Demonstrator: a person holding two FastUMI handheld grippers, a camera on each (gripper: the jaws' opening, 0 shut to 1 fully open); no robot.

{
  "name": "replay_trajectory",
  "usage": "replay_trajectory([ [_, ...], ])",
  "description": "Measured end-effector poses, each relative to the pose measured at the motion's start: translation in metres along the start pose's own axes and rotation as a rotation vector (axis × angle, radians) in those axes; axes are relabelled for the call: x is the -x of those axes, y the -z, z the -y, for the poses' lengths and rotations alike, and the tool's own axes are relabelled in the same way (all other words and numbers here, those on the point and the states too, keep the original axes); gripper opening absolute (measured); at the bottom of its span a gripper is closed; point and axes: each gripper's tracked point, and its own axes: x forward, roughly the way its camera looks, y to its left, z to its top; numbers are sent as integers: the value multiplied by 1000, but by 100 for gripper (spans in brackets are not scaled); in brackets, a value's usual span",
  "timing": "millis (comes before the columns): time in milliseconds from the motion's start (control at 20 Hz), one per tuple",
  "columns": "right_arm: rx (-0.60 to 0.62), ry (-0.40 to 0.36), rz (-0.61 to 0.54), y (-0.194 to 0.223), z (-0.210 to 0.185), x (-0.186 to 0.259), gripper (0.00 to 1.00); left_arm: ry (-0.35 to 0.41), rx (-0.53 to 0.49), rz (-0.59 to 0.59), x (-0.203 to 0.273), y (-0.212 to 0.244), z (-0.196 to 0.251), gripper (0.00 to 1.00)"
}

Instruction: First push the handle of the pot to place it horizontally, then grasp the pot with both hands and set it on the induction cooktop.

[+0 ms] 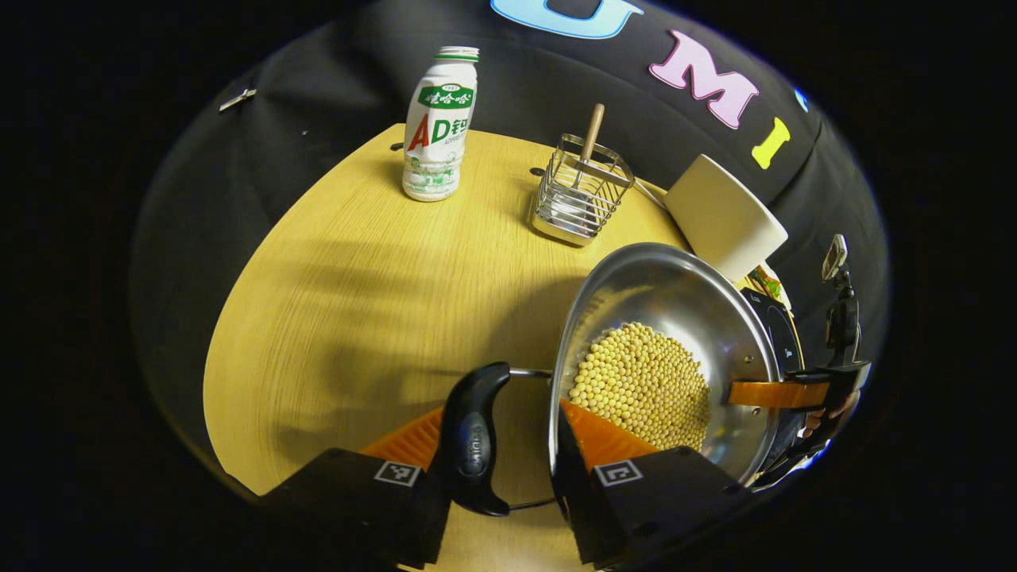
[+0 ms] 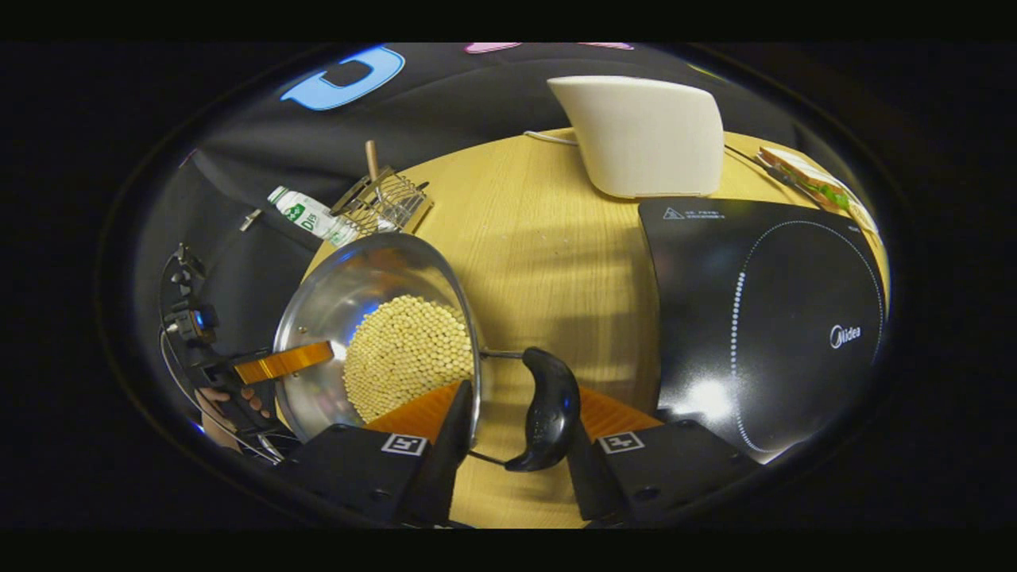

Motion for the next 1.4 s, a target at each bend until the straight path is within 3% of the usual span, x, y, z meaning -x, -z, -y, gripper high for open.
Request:
replay_trajectory([
  [500, -2, 12, -1, 2, -1, 0, 54, -25, 21, 4, 6, 3, 0, 61],
  [800, 12, -8, 15, -2, -10, 34, 54, -47, -4, 23, 41, -3, 13, 59],
  [850, 14, -10, 22, -4, -10, 41, 51, -45, -1, 27, 47, -5, 18, 59],
  [900, 20, -12, 29, -7, -10, 48, 54, -44, 0, 31, 53, -6, 23, 59],
  [1000, 22, -12, 48, -11, -3, 67, 51, -41, -3, 39, 61, -9, 38, 59],
  [1100, 15, -11, 63, -15, 8, 85, 54, -34, -8, 43, 69, -11, 58, 59],
  [1250, -10, -2, 83, -17, 33, 111, 51, -23, -34, 41, 73, -15, 96, 59],
  [1400, -41, 15, 115, -24, 65, 134, 54, -1, -52, 30, 67, -18, 136, 59],
])
